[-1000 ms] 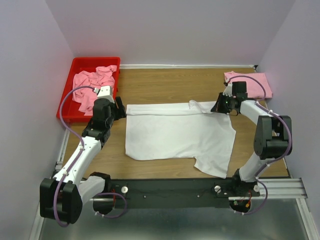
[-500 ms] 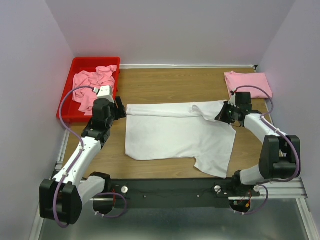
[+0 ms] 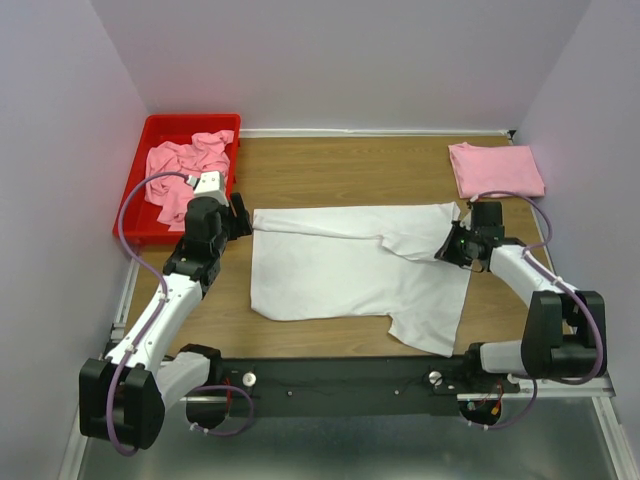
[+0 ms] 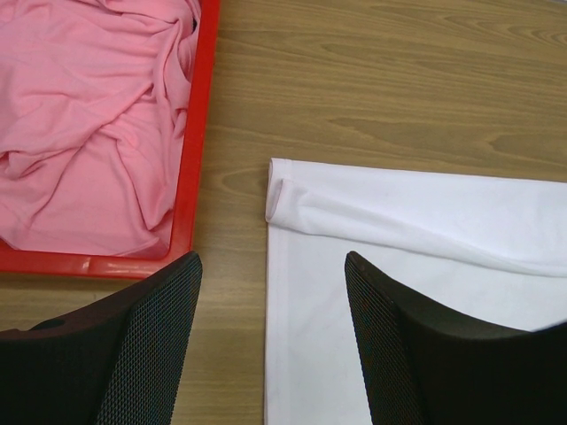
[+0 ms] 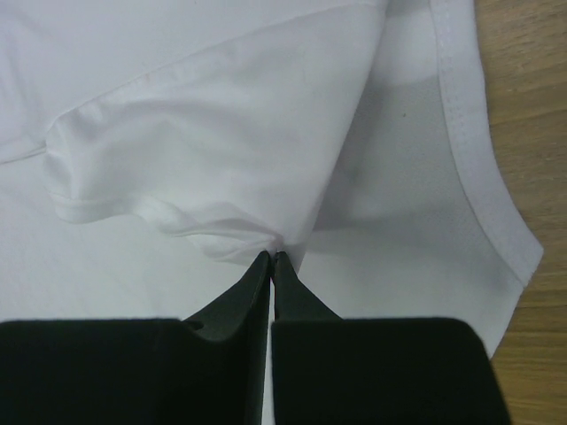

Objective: Fold and stack the t-shirts
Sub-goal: Fold the tshirt

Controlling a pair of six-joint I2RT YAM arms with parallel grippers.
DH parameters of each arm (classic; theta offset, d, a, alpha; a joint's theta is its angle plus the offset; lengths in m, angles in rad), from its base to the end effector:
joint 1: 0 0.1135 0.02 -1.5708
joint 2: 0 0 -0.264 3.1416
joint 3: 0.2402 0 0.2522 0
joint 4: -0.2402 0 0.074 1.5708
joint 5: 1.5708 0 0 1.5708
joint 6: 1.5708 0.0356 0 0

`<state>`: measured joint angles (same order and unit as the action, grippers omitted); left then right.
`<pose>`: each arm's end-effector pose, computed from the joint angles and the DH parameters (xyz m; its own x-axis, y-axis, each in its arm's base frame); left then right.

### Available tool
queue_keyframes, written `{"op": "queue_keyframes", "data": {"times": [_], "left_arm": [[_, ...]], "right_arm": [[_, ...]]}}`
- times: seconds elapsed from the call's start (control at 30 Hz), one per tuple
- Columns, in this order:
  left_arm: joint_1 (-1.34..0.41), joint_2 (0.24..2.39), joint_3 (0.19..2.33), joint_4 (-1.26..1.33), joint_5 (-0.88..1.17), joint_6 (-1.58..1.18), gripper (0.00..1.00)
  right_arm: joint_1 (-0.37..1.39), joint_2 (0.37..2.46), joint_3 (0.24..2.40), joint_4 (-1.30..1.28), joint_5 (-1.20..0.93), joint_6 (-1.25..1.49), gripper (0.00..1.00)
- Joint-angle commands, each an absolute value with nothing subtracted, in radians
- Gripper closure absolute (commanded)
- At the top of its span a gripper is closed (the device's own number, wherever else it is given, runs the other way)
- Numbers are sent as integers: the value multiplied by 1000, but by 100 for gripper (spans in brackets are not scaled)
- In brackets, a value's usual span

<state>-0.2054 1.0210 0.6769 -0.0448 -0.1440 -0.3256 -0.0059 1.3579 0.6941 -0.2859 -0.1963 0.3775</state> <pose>0.2301 -0.0427 0.2710 -0.3747 -0.2453 -0.8941 -0.0506 0.9683 -0.2444 0.2575 0.0054 0.1793 -0.7957 0.3662 -0.4825 0.1996 0.9106 0.3619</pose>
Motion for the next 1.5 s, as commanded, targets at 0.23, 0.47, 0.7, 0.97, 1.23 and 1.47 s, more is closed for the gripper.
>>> {"op": "queue_keyframes", "data": {"times": [0.23, 0.47, 0.7, 0.97, 1.23, 1.47], "left_arm": [[-209, 1023, 680, -23, -150, -319, 27], [-209, 1028, 678, -25, -137, -318, 27], [-215, 1159, 747, -21, -11, -342, 27], [-216, 1237, 842, -95, -54, -327, 24], [-216, 1024, 706, -114, -176, -322, 24], [-216, 973, 687, -71, -219, -318, 24]], "right_arm": [[-5, 1269, 692, -348, -55, 399, 90], [-3, 1253, 721, -362, -119, 362, 52], [75, 1323, 865, -247, -465, 340, 45], [392, 1788, 1225, -87, -617, 324, 26], [506, 2158, 1612, -49, -690, 359, 22], [558, 2342, 1759, -49, -721, 399, 23]]}}
